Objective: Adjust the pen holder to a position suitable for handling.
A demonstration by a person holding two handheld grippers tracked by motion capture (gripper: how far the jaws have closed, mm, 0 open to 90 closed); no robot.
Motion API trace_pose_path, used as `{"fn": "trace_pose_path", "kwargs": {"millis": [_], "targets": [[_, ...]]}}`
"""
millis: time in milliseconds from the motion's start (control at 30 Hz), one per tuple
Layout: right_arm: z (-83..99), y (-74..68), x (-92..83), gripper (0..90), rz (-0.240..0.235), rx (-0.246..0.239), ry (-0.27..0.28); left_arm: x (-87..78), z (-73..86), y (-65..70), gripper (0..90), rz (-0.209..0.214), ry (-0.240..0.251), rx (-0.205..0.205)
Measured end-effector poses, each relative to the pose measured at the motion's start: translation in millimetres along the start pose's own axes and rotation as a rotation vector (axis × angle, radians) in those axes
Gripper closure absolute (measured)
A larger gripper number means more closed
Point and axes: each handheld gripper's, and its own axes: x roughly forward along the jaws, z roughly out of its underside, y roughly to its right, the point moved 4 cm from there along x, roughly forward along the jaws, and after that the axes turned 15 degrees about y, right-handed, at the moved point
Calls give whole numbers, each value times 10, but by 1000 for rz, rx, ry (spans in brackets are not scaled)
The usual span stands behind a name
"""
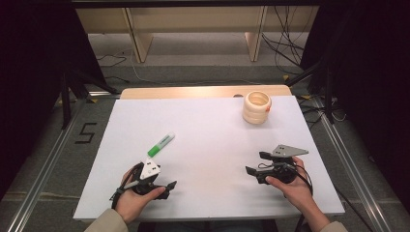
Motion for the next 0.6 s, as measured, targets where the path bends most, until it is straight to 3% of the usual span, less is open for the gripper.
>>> {"fn": "trace_pose_path", "kwargs": {"millis": [600], "targets": [[12,4,-40,167,-1,-9,3,19,-19,-10,181,-21,-3,16]]}}
